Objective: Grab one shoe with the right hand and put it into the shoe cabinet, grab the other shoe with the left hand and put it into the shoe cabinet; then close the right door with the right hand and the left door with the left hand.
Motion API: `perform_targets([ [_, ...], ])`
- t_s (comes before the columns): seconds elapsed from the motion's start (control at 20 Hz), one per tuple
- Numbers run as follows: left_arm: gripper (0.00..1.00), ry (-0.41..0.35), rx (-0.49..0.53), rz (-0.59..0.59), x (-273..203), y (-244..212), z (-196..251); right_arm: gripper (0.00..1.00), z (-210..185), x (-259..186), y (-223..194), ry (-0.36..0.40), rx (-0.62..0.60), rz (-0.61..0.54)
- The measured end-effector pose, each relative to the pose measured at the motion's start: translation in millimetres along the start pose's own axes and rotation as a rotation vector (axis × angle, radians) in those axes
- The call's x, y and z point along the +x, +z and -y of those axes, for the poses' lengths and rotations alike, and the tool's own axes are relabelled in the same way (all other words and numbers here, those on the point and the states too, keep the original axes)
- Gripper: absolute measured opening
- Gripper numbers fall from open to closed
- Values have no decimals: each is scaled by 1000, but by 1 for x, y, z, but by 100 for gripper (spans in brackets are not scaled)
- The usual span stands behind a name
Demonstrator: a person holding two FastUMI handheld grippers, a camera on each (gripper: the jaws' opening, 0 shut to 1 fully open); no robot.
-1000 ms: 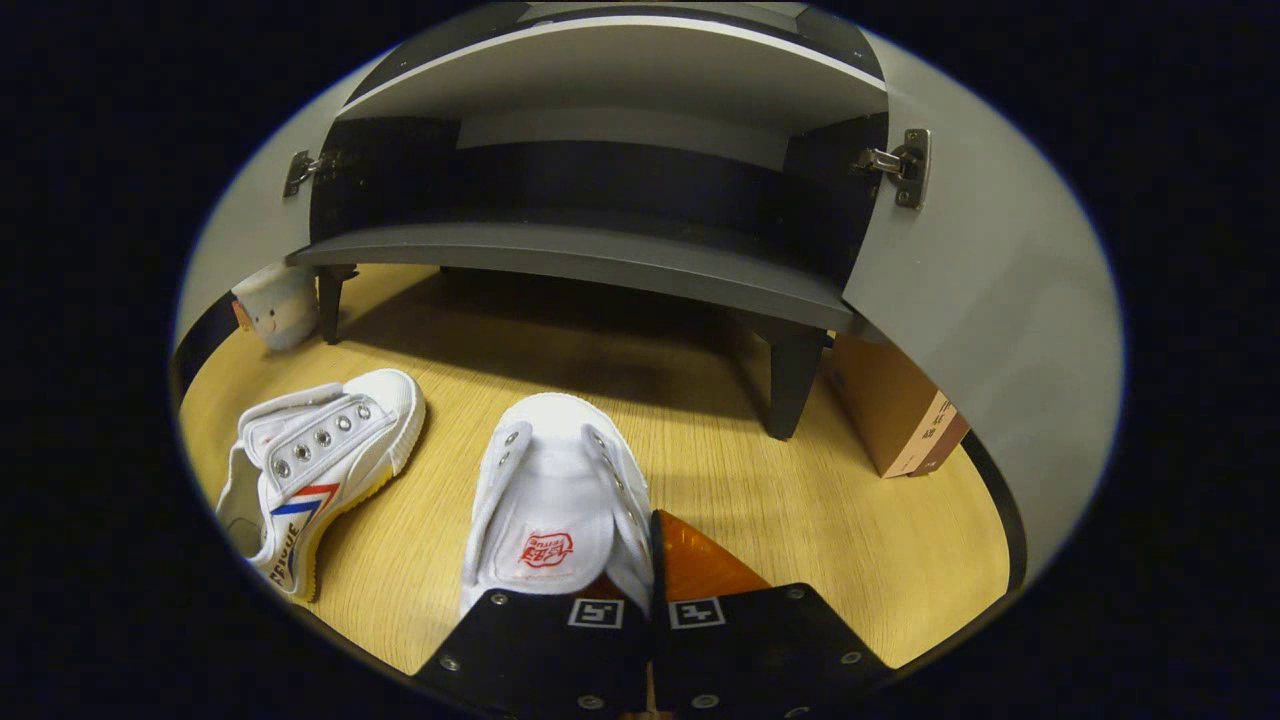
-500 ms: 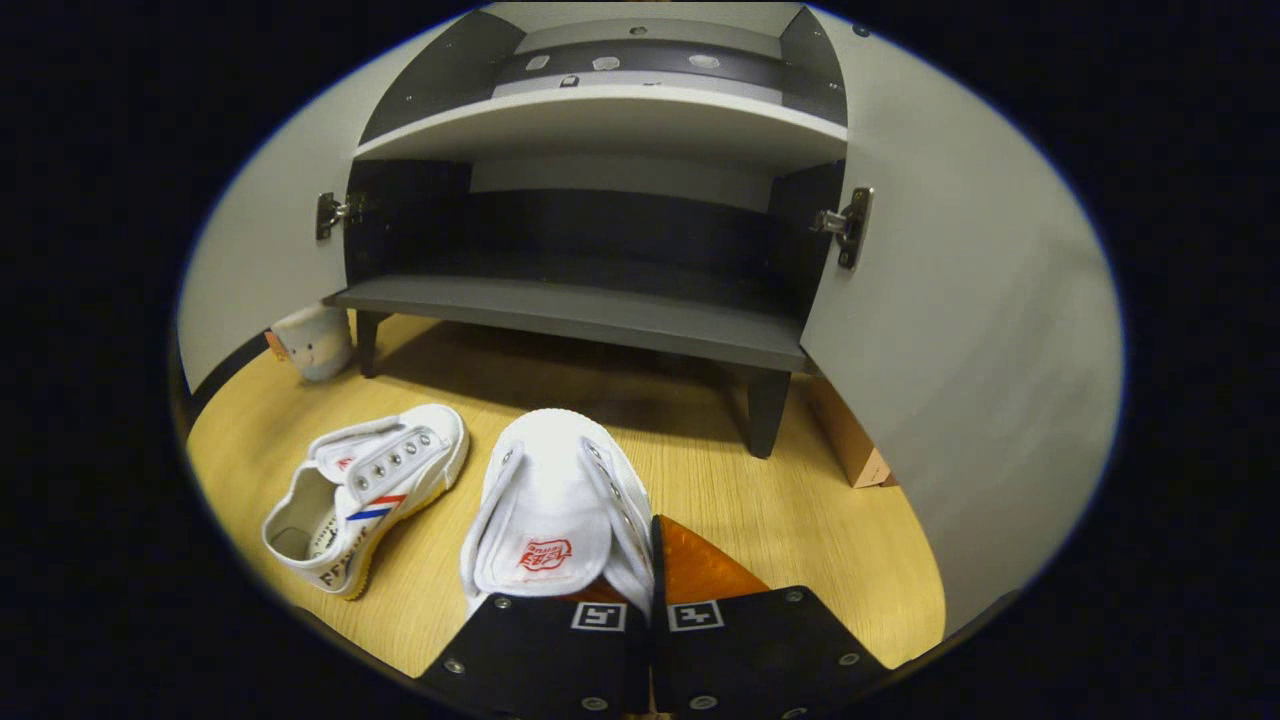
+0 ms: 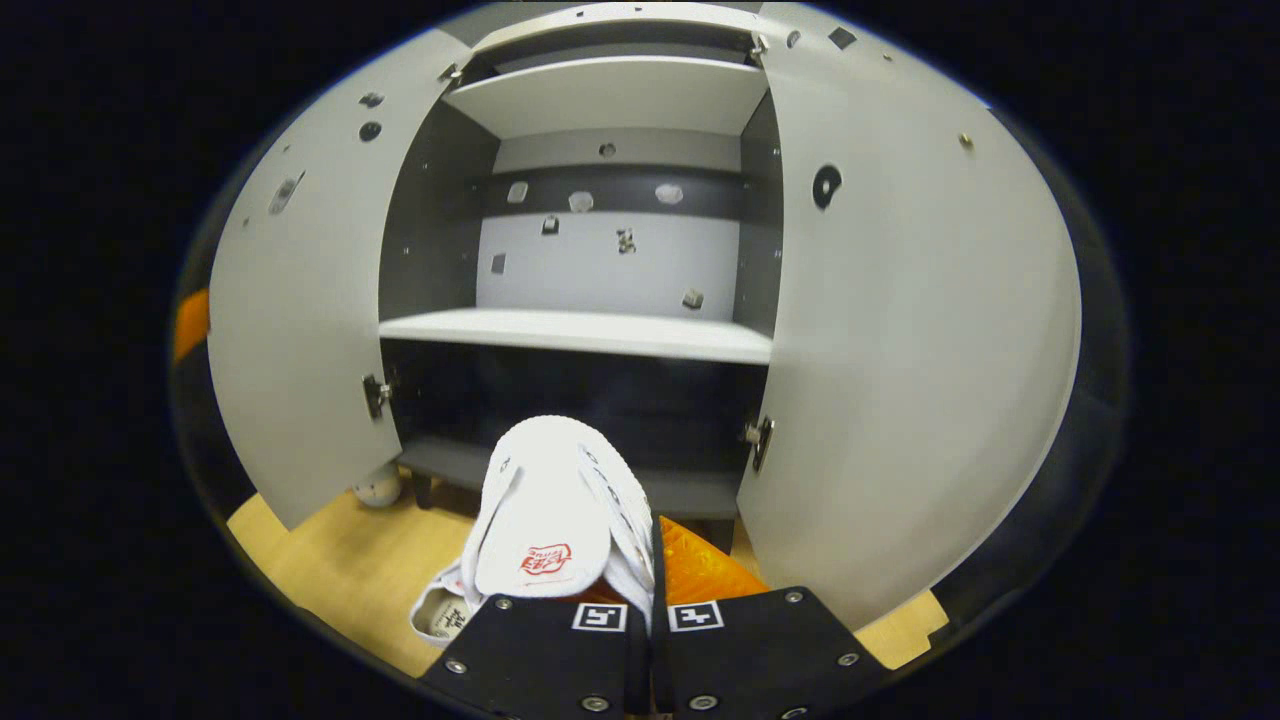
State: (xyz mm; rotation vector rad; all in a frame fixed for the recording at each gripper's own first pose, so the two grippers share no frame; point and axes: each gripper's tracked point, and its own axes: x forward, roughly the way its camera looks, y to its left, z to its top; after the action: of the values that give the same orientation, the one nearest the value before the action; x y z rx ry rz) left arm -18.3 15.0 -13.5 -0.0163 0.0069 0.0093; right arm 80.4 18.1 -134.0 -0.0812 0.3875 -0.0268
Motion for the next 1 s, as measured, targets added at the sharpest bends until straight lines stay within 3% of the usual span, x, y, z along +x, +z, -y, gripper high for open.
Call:
perform_targets([
  [0.25, 98, -3, 8, -2, -5, -1, -1, 1, -6, 40, 125, -1, 61, 119],
  [0.45, 98, 13, 9, -8, -8, -1, -9, 0, -12, 116, 177, -48, 10, 119],
  [0.75, 98, 36, 32, -27, -18, -5, -21, 0, 0, 227, 164, -153, -28, -27],
  [1.0, 98, 46, 14, -59, -20, -17, -26, 0, 10, 272, 130, -221, 15, -149],
])
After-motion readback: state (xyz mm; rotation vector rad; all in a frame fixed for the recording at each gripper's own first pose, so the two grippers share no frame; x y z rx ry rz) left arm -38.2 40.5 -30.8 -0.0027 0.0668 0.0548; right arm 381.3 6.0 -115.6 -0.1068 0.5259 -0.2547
